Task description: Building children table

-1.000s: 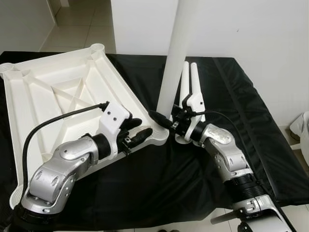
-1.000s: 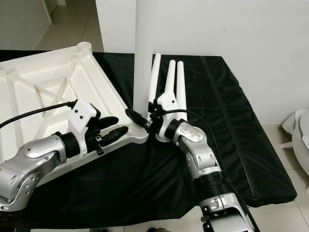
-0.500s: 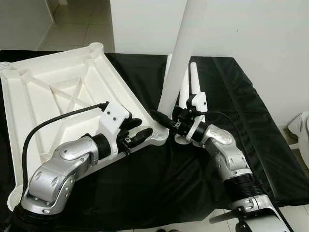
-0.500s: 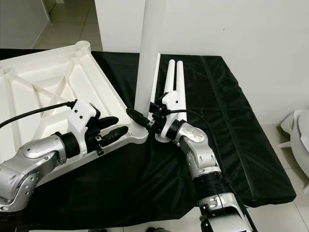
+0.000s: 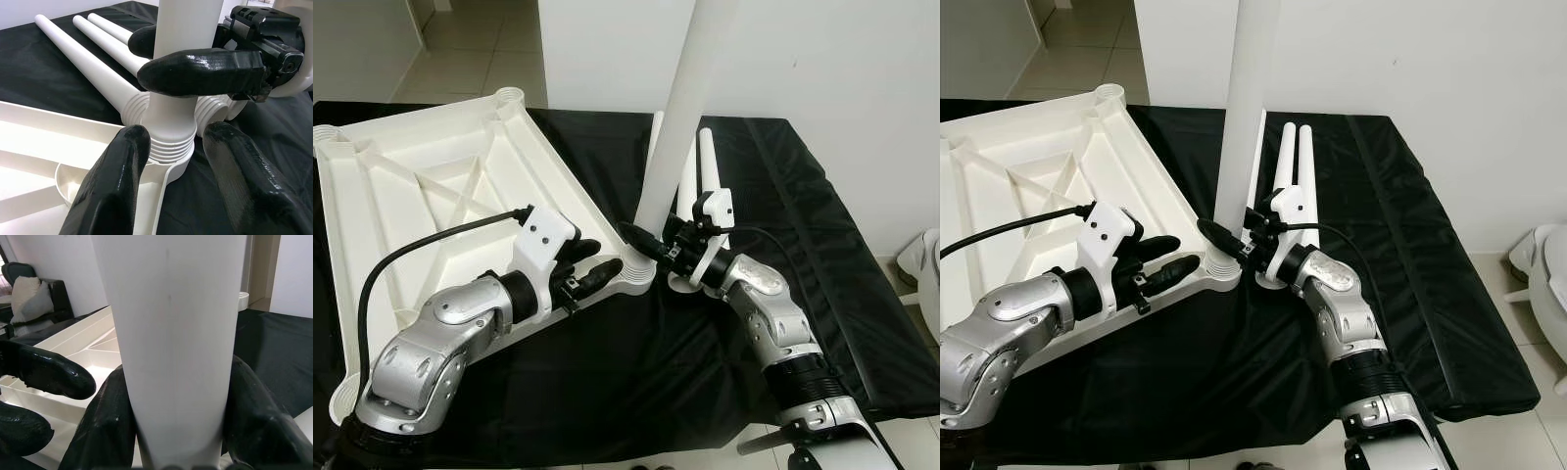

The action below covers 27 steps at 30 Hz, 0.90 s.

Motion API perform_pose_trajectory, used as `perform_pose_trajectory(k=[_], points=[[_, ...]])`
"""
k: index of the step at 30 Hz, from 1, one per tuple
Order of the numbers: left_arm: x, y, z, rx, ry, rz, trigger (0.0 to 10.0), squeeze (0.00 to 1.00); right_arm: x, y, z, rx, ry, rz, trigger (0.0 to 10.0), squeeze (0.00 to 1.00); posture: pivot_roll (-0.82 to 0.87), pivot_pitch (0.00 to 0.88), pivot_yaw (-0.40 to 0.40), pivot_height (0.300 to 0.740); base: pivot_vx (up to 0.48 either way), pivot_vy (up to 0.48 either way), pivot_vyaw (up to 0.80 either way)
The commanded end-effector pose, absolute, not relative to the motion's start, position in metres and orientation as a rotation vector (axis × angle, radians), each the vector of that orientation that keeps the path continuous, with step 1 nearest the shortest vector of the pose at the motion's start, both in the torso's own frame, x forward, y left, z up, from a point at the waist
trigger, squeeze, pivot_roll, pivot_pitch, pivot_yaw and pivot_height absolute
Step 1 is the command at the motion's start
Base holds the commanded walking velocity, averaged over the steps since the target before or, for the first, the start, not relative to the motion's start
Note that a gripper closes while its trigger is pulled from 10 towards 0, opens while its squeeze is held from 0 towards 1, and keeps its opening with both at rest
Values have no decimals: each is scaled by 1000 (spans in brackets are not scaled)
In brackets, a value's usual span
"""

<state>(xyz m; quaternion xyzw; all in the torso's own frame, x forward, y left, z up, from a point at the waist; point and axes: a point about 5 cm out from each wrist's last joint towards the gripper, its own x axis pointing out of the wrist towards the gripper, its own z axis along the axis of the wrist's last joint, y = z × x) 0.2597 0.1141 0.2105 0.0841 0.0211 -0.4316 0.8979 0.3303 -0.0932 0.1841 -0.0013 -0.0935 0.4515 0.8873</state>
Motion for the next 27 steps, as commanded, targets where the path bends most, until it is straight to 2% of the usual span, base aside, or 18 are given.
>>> perform_pose_trajectory(k=[1,14,20,27], points=[[258,114,211,168,42,-878,10000,0,330,-97,141,24,19,854,10000,0,14,123,-59,740,0,0,0],[256,114,210,165,45,-878,10000,0,328,-90,150,63,-54,679,10000,0,14,120,-66,740,0,0,0],[255,114,210,163,48,-882,10000,0,322,-89,152,123,-108,540,10000,0,11,118,-66,740,0,0,0],[255,114,209,163,50,-883,10000,0,319,-87,154,125,-125,495,10000,0,9,117,-65,740,0,0,0]])
